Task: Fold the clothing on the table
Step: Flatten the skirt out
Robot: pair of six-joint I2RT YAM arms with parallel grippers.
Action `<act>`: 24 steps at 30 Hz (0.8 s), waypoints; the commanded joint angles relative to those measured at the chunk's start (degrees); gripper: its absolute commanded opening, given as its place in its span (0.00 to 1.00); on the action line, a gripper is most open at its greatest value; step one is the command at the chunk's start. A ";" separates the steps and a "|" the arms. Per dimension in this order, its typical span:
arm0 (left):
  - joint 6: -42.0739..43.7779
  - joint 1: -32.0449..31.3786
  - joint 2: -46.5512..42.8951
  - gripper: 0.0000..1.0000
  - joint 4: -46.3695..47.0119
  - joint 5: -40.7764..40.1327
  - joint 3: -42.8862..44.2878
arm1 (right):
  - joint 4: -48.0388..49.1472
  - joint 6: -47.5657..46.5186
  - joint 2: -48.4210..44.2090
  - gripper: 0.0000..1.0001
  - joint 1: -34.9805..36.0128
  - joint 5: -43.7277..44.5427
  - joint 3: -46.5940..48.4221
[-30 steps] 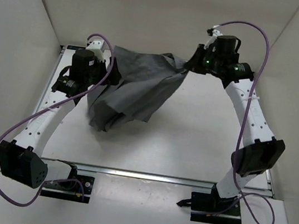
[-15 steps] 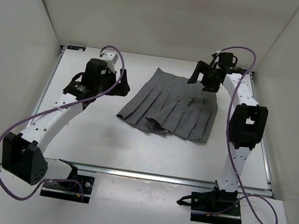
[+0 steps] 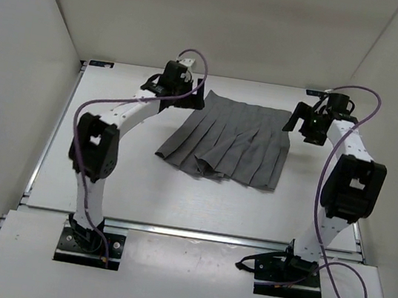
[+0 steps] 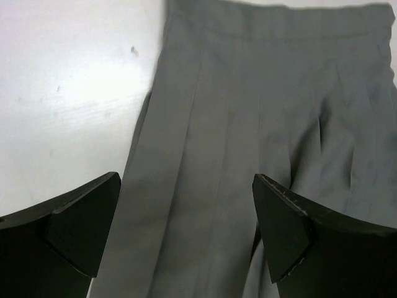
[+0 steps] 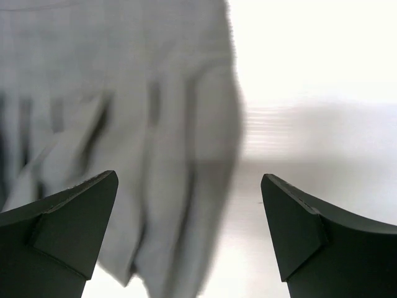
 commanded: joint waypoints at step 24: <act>-10.82 3.93 44.65 0.85 3.69 12.00 49.05 | -3.86 3.77 33.99 0.90 -0.27 0.71 36.84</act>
